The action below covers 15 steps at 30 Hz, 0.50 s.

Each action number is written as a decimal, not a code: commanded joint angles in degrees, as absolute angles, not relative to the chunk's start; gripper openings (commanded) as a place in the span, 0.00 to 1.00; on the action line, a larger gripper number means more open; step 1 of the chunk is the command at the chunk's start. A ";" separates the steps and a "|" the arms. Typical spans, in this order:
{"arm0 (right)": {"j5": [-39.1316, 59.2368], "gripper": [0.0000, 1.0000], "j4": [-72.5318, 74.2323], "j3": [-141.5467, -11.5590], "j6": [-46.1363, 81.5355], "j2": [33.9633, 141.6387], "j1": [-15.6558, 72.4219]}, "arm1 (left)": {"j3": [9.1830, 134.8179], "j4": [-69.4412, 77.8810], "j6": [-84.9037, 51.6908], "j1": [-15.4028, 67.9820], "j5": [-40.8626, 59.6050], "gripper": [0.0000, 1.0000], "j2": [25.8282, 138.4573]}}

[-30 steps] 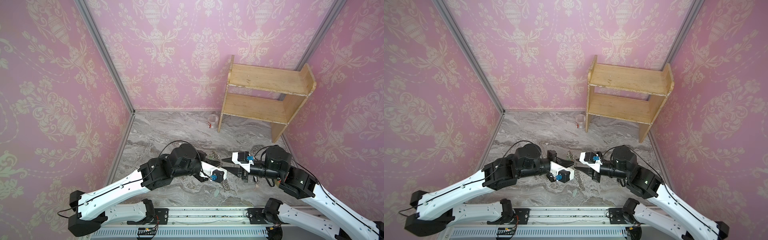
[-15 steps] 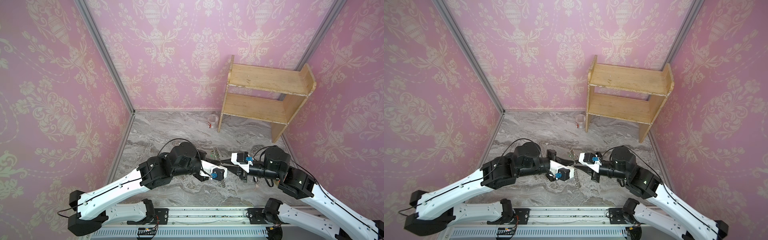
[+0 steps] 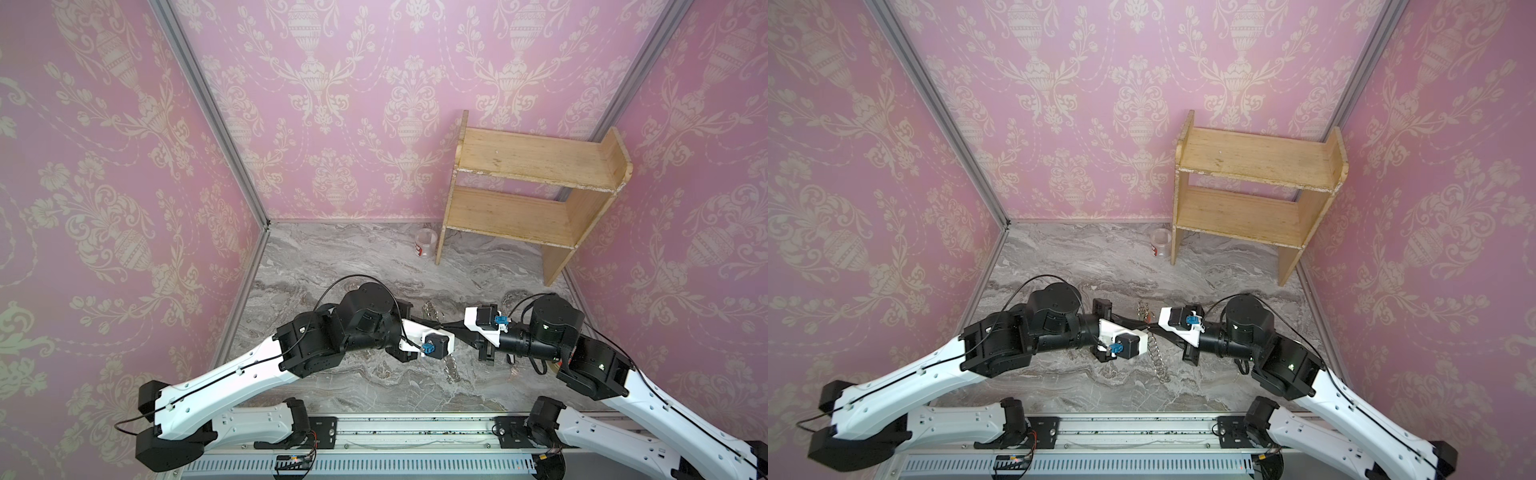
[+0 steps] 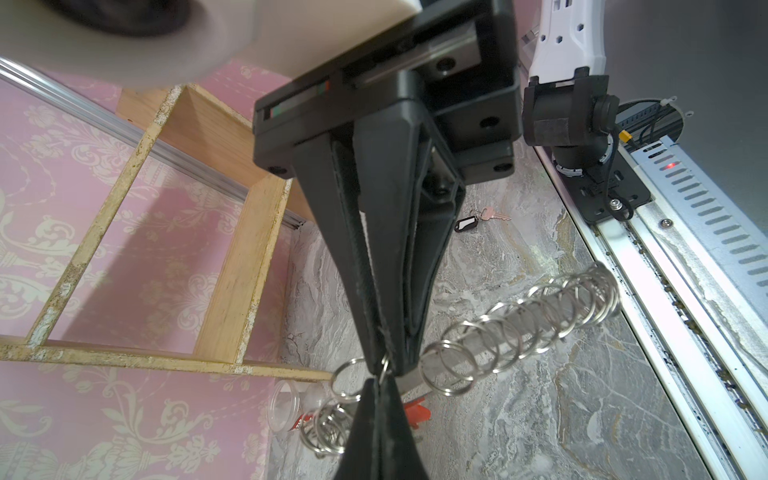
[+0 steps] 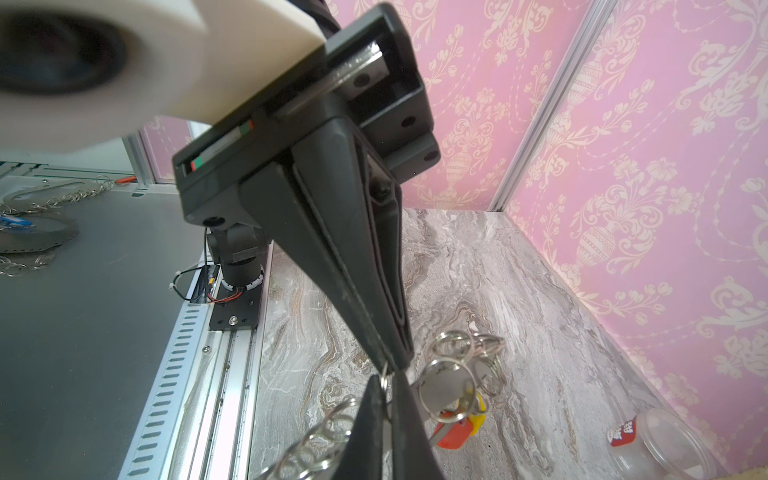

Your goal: Put the keys on the keyring

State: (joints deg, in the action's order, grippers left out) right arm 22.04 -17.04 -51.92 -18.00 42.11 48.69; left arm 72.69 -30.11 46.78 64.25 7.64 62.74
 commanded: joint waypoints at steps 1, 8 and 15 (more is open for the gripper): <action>20.85 0.05 -15.56 -51.36 -16.89 41.75 48.79 | 75.49 -29.90 45.69 64.18 10.92 0.00 62.80; 19.98 0.00 -15.15 -51.35 -16.62 41.41 48.79 | 75.93 -30.02 45.29 64.25 11.38 0.00 62.84; 18.19 0.00 -14.15 -51.26 -15.65 40.25 48.84 | 75.86 -29.86 44.94 64.37 11.60 0.00 62.84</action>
